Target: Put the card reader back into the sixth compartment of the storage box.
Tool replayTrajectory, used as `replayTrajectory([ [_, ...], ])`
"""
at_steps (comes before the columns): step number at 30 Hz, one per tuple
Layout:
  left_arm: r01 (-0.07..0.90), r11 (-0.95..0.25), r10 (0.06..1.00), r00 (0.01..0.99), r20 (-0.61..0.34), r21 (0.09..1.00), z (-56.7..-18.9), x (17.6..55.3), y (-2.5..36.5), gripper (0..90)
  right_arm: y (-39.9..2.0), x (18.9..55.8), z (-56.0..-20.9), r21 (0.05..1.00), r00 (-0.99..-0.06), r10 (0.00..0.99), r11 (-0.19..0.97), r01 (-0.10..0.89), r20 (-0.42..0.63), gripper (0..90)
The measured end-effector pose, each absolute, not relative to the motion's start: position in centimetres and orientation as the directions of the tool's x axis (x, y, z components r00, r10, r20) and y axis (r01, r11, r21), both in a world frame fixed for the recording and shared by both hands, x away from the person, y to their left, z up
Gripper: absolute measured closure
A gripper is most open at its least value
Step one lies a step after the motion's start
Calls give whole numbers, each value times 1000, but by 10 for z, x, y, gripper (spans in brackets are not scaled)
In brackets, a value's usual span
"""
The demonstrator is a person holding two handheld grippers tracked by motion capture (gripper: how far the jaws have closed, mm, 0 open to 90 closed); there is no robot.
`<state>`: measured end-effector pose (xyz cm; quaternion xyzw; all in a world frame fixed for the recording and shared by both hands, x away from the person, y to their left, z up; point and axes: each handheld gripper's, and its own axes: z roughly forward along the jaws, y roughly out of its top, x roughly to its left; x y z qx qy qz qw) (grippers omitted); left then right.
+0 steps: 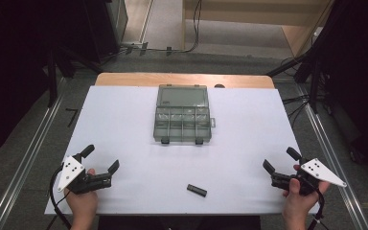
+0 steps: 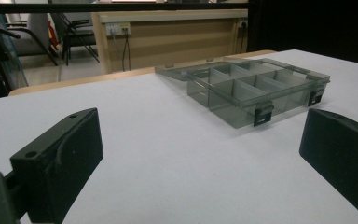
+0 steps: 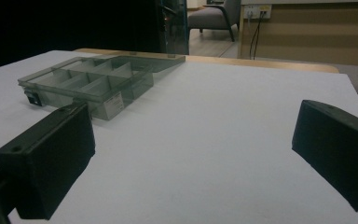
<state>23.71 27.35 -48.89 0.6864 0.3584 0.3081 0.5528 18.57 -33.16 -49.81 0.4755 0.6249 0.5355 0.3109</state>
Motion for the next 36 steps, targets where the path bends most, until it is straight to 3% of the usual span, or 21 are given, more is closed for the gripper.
replayTrajectory([
  [36,148,-148,829,558,41,978,-489,236,271,0,-268,202,-449,964,-565,823,99,248,61,0],
])
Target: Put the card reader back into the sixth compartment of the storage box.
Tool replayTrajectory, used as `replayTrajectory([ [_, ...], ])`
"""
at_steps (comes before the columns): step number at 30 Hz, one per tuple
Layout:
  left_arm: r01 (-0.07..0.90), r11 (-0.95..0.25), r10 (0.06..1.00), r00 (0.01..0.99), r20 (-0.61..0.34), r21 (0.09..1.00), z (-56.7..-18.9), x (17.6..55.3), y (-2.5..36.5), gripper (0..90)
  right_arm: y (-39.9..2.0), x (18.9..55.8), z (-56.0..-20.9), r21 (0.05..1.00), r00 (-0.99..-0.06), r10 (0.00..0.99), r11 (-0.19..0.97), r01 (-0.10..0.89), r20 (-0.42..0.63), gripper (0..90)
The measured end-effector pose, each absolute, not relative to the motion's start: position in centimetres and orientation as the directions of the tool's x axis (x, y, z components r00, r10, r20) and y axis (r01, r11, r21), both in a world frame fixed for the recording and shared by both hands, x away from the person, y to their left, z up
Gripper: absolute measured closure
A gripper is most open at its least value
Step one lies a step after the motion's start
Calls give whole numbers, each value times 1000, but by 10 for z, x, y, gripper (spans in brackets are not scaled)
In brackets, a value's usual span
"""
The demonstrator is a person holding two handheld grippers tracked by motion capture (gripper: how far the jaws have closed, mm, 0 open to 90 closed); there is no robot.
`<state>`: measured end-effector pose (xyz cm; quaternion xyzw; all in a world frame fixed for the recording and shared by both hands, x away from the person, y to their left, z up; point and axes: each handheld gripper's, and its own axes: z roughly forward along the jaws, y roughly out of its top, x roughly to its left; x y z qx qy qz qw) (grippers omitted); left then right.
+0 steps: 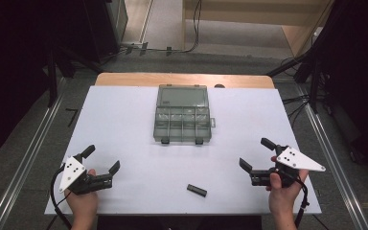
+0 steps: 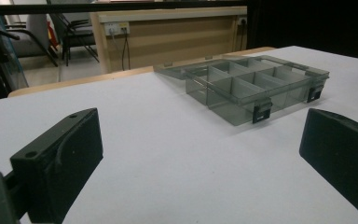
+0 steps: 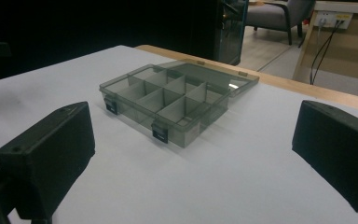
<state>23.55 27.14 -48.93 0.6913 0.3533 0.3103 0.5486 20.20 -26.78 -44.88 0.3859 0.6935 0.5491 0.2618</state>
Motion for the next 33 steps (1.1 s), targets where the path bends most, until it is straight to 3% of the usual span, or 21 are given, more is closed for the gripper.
replayTrajectory([
  [33,147,-145,828,559,39,979,-489,236,271,0,-225,228,-435,959,-681,728,132,249,76,0],
])
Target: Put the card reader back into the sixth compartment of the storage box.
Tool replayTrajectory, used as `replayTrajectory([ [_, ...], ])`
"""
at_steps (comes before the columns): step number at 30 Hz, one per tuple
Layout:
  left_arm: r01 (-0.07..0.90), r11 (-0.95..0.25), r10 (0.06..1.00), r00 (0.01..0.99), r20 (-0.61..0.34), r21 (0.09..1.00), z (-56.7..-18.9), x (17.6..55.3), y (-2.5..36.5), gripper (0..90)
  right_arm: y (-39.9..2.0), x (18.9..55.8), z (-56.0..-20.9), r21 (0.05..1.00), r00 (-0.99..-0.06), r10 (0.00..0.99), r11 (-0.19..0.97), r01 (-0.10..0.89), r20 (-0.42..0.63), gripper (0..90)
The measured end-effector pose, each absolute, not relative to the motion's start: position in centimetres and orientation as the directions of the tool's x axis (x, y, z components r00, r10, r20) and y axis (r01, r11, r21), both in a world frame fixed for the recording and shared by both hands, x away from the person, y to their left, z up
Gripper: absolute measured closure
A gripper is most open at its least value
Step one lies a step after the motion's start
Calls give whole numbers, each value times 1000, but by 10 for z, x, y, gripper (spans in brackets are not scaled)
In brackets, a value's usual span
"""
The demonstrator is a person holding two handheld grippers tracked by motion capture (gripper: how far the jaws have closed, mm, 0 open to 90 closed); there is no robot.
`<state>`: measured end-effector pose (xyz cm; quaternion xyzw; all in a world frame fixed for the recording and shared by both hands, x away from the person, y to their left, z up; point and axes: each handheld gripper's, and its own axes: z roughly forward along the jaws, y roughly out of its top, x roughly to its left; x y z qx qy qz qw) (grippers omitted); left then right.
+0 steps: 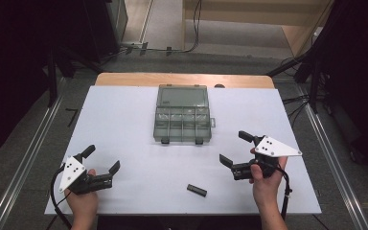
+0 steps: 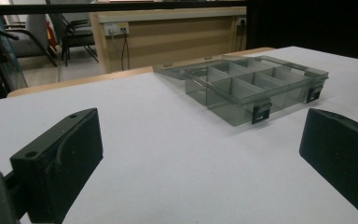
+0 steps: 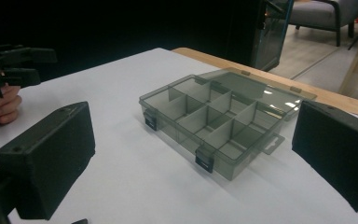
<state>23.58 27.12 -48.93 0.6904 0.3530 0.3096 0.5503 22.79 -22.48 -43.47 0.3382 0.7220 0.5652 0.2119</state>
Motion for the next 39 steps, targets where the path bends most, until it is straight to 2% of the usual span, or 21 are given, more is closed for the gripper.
replayTrajectory([
  [25,151,-141,830,557,34,979,-489,237,272,0,-192,225,-454,914,-759,645,252,318,86,0],
  [39,151,-137,830,557,30,979,-489,237,272,0,-175,217,-474,850,-811,576,373,371,101,0],
])
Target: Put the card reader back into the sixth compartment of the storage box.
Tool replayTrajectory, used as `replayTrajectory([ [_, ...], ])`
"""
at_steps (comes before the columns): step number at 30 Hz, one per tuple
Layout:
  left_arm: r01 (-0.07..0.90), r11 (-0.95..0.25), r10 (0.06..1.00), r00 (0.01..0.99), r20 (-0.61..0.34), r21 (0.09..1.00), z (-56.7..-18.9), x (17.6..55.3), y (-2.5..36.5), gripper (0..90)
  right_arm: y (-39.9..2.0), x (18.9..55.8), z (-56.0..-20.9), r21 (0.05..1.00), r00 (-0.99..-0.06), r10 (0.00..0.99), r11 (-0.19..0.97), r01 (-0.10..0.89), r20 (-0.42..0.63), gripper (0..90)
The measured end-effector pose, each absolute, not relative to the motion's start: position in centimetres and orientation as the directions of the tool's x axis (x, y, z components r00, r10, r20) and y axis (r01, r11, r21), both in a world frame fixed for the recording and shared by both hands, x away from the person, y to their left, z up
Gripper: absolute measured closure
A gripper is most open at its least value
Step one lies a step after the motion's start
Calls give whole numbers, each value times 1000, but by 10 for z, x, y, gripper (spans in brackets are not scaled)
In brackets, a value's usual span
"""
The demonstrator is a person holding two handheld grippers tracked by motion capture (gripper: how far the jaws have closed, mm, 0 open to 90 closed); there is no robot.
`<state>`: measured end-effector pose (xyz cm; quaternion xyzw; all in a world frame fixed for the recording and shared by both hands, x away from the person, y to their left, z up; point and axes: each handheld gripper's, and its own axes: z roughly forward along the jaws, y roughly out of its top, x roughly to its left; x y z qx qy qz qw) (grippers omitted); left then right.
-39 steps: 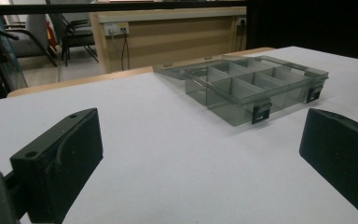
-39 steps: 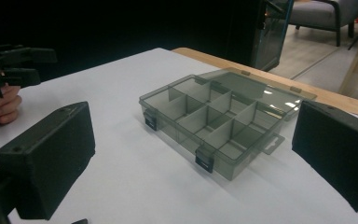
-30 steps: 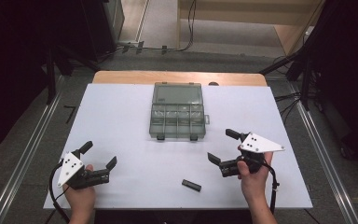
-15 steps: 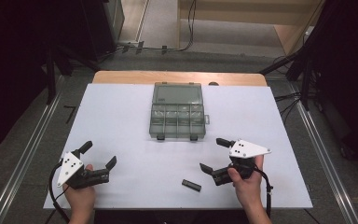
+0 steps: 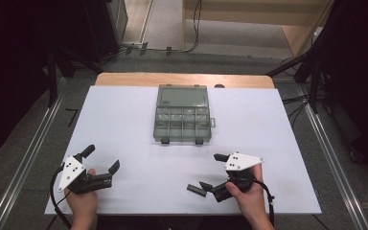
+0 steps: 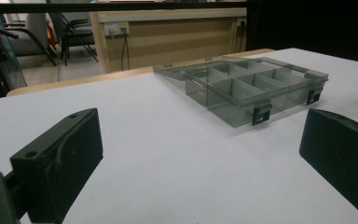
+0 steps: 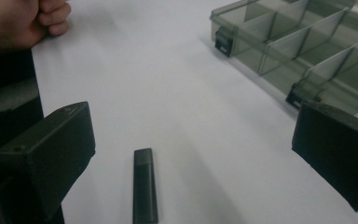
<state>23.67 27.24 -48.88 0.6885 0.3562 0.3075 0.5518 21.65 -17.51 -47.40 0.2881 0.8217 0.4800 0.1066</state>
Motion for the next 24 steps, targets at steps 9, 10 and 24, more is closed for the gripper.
replayTrajectory([
  [9,151,-134,830,557,28,979,-489,237,273,0,-156,218,-487,781,-847,520,481,397,110,0],
  [10,151,-134,830,556,28,979,-489,237,273,0,-154,217,-488,774,-849,518,493,397,105,0],
  [24,152,-134,829,558,27,979,-489,237,273,0,-145,214,-503,708,-859,501,570,417,103,216],
])
